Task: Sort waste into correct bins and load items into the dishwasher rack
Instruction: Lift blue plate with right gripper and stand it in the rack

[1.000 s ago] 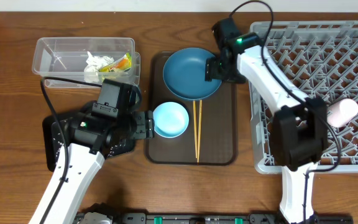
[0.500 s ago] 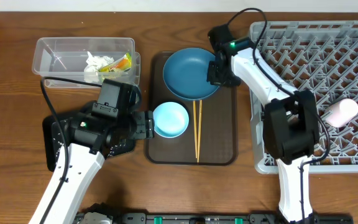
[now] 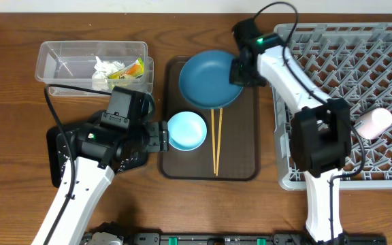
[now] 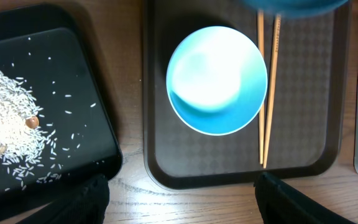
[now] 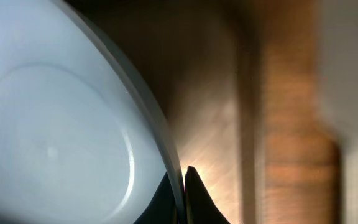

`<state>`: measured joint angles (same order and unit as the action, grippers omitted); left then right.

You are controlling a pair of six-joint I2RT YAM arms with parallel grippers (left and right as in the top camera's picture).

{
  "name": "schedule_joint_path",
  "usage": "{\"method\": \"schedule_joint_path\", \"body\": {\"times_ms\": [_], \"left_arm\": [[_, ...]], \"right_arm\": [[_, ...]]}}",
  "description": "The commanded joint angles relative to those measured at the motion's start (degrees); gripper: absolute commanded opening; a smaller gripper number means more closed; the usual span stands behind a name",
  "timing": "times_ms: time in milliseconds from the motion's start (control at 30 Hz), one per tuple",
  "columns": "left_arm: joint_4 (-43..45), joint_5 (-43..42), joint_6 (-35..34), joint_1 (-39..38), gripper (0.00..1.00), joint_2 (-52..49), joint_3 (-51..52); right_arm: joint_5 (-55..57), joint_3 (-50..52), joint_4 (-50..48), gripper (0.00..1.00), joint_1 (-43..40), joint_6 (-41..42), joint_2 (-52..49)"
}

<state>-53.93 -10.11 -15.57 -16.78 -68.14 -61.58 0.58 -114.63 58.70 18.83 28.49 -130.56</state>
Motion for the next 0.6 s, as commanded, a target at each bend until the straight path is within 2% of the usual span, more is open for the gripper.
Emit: {"method": "schedule_joint_path", "body": {"times_ms": [0, 300, 567], "left_arm": [[-0.24, 0.5, 0.48, -0.02, 0.78, -0.24, -0.52], [-0.24, 0.5, 0.5, -0.02, 0.78, -0.24, -0.52], [-0.26, 0.26, 0.5, -0.02, 0.78, -0.24, -0.52]], "right_arm": [[2.01, -6.32, -0.31, 0.01, -4.13, -8.41, 7.04], [22.58, -9.44, -7.5, 0.01, -11.41, -29.49, 18.93], [43.78, -9.33, -14.53, 0.01, -18.32, -41.7, 19.89]]}}
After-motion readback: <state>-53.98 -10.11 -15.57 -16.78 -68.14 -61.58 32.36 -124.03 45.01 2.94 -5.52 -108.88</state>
